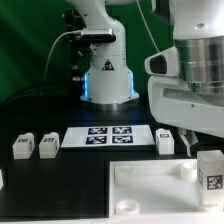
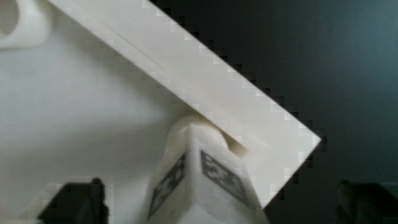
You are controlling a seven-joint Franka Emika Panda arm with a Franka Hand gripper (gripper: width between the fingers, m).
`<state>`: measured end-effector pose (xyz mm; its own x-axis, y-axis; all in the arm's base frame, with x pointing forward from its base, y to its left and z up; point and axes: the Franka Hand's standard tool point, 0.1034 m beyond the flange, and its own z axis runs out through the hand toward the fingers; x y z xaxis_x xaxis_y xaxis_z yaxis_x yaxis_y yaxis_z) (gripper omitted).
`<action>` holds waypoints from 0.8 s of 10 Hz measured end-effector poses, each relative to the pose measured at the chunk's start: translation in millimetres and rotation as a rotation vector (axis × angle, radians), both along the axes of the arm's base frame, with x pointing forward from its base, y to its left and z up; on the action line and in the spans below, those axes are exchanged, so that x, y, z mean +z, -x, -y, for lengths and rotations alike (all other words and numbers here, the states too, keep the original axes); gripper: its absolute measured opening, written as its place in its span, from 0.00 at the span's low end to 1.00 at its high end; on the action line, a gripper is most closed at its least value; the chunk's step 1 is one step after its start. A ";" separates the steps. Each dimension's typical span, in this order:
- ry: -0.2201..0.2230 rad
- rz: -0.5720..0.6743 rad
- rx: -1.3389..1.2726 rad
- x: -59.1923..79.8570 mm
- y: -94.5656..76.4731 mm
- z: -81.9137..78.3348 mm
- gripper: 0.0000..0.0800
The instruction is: Assemble one leg
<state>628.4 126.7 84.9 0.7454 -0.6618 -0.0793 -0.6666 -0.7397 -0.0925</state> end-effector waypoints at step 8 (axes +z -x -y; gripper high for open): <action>0.049 0.068 0.474 -2.5 -6.4 10.3 0.65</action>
Offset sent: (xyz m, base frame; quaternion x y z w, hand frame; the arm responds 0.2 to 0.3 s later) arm 0.0172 -0.0011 -0.0006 0.0131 0.0205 -0.3992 0.9166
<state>634.8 116.4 82.5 0.9684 -0.2494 0.0025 -0.2484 -0.9652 -0.0816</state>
